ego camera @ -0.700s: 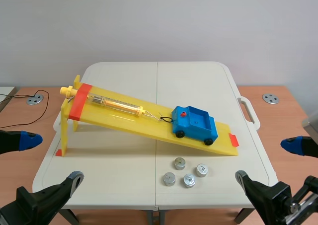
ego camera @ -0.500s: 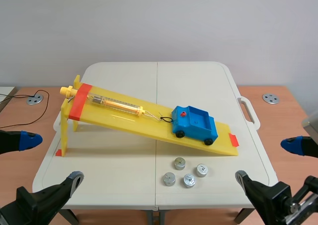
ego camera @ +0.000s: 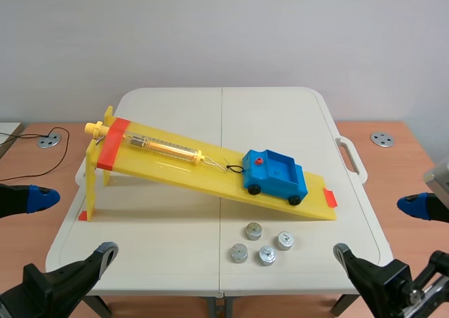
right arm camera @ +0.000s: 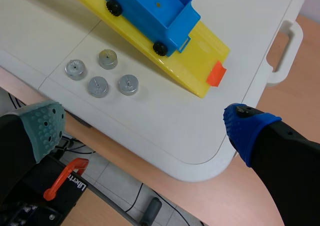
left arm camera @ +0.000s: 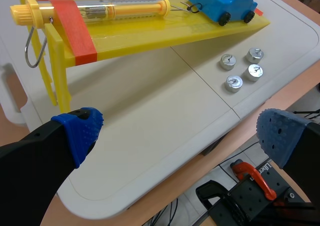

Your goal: Place the four metal weights on the blue cart on the ramp.

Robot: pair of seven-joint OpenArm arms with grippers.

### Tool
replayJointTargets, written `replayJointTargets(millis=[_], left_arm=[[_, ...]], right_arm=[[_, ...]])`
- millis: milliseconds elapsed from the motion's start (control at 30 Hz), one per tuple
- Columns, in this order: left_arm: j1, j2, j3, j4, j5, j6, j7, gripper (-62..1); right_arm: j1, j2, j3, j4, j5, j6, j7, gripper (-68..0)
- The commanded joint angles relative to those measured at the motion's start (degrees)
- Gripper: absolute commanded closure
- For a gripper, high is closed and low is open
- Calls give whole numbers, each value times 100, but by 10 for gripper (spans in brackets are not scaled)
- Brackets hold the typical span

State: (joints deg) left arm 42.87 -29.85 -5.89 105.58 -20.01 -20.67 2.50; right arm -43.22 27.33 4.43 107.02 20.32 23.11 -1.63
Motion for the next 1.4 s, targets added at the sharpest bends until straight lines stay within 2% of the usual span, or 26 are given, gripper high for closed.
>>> replayJointTargets(millis=[0, 67, 333, 600, 767, 967, 1100, 1133, 1367], left_arm=[[11, -50, -98, 407, -459, -52, -844, -623], [9, -48, -98, 407, -459, -52, -782, -623], [-70, 96, -98, 407, -433, -52, -385, -623], [-203, 251, -98, 402, -422, -52, 122, -611], [-214, 254, -98, 400, -422, -52, 164, -355], [-212, 256, -98, 396, -422, -50, 192, -183], [-212, 332, -98, 396, -422, -50, 450, -54], [-212, 363, -98, 396, -422, -52, 501, -35], [-232, 588, -87, 391, -422, -52, 540, -34]], right_arm=[[55, 243, 236, 306, 212, -170, 542, -661], [87, 162, 236, 306, 212, -170, 525, -661], [407, -131, 229, 306, 214, -116, -87, -661], [516, -133, 199, 306, 216, -61, -214, -661], [627, -138, -22, 306, 214, -59, -310, -661], [946, -424, -365, 304, 149, -61, -713, -660], [1139, -616, -621, 271, 39, -61, -796, -597], [1193, -658, -693, 243, 42, -61, -798, -578], [1585, -960, -1128, -216, -31, -57, -977, -464]])
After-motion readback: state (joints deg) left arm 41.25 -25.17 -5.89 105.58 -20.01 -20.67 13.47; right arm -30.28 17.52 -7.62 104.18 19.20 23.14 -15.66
